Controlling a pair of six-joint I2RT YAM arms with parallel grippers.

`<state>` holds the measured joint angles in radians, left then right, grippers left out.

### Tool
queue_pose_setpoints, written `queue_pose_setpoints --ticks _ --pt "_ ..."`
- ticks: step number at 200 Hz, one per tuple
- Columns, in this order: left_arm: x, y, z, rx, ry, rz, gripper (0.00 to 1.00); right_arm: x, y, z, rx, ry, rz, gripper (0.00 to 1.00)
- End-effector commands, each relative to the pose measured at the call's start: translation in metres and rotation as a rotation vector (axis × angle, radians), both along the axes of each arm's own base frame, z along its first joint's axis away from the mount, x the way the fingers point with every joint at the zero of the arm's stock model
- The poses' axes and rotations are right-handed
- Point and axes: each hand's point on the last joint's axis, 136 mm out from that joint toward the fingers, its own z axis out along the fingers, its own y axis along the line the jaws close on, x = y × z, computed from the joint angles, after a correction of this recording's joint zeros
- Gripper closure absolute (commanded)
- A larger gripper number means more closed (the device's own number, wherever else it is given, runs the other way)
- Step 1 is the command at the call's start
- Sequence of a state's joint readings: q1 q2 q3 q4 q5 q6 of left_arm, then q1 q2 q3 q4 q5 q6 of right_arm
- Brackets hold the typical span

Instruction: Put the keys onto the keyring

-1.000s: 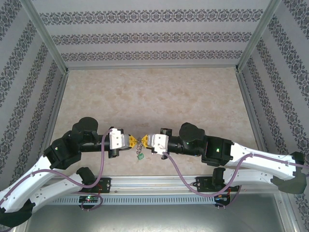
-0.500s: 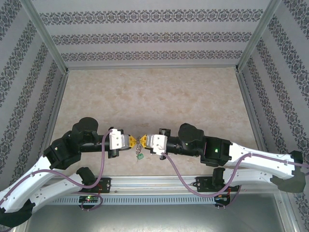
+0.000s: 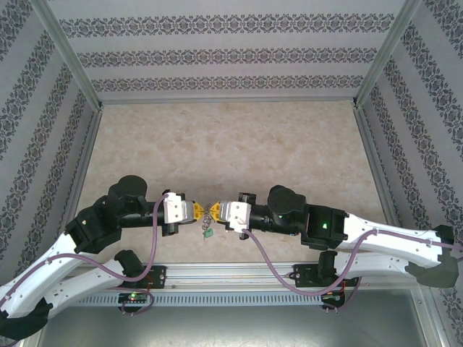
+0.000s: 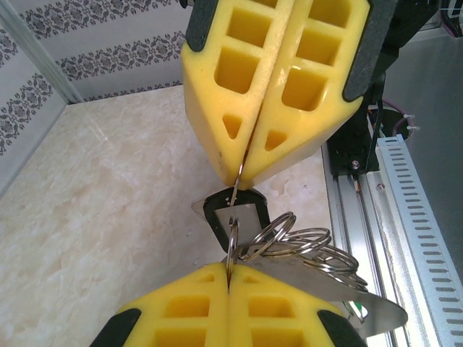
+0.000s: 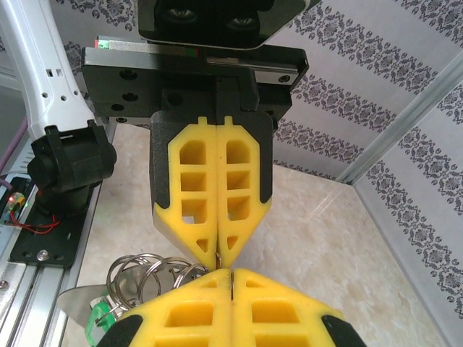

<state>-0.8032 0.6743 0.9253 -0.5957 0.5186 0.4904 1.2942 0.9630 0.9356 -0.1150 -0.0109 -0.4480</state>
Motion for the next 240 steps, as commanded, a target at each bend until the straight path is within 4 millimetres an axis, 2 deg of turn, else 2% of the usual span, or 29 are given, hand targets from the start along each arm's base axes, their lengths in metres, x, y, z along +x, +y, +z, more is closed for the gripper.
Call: queue_pose_setpoints --ticks 1,148,240 --pt "0.0002 0.0025 0.0131 -0.023 -0.037 0.003 1.00 0.0009 -0.0006 0.0010 0.015 0.008 -0.022 1.00" --pt "0.0001 0.0031 0.0127 -0.023 -0.045 0.003 1.00 0.0002 0.0020 -0.0083 -0.024 0.021 -0.013 1.00" --pt "0.0001 0.0023 0.0121 -0.021 -0.049 -0.004 1.00 0.0006 0.0019 -0.0068 -0.026 0.022 -0.011 1.00"
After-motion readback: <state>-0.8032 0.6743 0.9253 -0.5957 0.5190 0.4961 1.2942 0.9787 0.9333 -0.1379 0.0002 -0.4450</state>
